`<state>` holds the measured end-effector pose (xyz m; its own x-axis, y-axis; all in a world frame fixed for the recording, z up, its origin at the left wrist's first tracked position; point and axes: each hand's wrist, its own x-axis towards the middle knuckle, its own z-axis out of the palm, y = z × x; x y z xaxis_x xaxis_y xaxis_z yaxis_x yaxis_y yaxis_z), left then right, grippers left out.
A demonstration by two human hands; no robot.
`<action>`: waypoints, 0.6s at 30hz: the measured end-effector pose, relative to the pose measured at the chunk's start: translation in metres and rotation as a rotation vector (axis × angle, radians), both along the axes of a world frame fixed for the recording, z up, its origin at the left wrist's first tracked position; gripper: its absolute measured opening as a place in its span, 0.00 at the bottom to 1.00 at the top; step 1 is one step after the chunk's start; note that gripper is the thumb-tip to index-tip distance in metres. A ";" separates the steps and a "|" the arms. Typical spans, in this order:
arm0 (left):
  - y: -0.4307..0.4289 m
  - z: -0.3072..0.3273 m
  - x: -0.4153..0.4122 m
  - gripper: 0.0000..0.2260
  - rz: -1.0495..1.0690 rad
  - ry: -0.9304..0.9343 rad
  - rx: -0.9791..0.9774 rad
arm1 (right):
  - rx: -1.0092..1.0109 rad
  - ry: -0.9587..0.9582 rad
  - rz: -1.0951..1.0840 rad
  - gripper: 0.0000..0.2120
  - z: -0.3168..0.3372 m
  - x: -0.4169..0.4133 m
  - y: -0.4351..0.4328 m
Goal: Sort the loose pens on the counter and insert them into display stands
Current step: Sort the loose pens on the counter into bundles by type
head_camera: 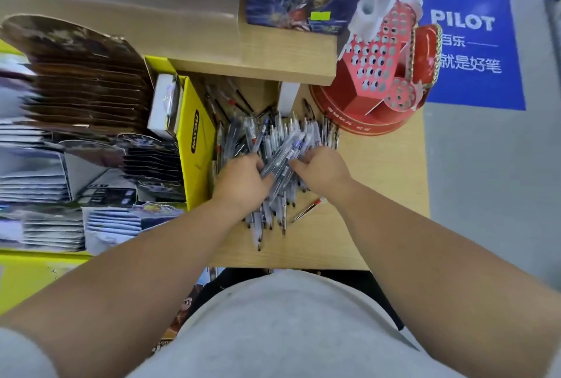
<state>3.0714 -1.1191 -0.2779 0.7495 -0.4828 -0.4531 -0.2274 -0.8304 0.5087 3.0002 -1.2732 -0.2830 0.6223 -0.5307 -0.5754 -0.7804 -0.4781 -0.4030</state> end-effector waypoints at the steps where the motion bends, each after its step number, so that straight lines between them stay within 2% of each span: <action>1: -0.001 -0.001 0.000 0.11 0.023 0.019 -0.015 | 0.017 0.004 -0.018 0.25 -0.001 0.003 0.003; 6: -0.002 -0.009 -0.002 0.13 0.100 0.151 -0.069 | 0.109 -0.018 -0.112 0.22 -0.006 0.006 0.017; 10: 0.000 -0.009 -0.001 0.09 0.160 0.273 -0.095 | 0.171 -0.044 -0.150 0.20 -0.008 0.002 0.019; 13: -0.003 -0.006 -0.002 0.05 0.156 0.368 -0.115 | 0.270 -0.111 -0.214 0.14 -0.005 -0.003 0.018; 18: 0.003 -0.005 0.001 0.10 0.172 0.435 -0.147 | 0.344 -0.157 -0.202 0.09 -0.002 -0.006 0.027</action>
<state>3.0729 -1.1160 -0.2828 0.5808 -0.4506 -0.6780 0.1664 -0.7496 0.6407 2.9947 -1.2458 -0.2854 0.6195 -0.4443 -0.6471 -0.7612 -0.1386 -0.6335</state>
